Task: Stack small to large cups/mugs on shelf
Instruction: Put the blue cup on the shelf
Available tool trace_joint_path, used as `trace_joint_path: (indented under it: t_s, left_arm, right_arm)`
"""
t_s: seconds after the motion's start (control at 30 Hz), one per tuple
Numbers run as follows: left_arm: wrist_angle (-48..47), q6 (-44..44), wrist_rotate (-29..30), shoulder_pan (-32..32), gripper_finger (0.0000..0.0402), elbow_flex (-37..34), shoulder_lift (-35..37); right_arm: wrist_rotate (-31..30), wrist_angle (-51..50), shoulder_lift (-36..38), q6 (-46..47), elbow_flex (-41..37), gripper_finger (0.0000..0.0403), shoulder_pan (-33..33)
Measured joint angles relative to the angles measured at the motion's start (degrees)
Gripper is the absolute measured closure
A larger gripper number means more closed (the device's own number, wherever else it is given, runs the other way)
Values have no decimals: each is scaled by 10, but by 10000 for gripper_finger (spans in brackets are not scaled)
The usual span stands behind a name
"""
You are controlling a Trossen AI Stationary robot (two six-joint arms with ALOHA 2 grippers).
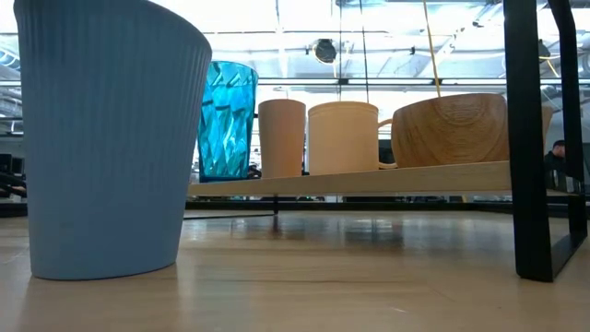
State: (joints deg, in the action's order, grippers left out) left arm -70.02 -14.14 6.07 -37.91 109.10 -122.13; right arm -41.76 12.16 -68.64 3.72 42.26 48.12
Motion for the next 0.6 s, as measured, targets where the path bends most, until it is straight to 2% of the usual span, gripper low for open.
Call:
trace_joint_path:
  t_s: [0.17,0.33,0.6]
  left_arm:
    - [16,14,15,0,315,-1,0]
    - [15,18,5,-1,389,-1,0]
    - [13,20,-17,-1,396,0,20]
  right_arm:
    - [0,0,0,-3,0,403,0]
    - [0,0,0,-3,0,403,0]
    - [-1,0,0,-3,0,403,0]
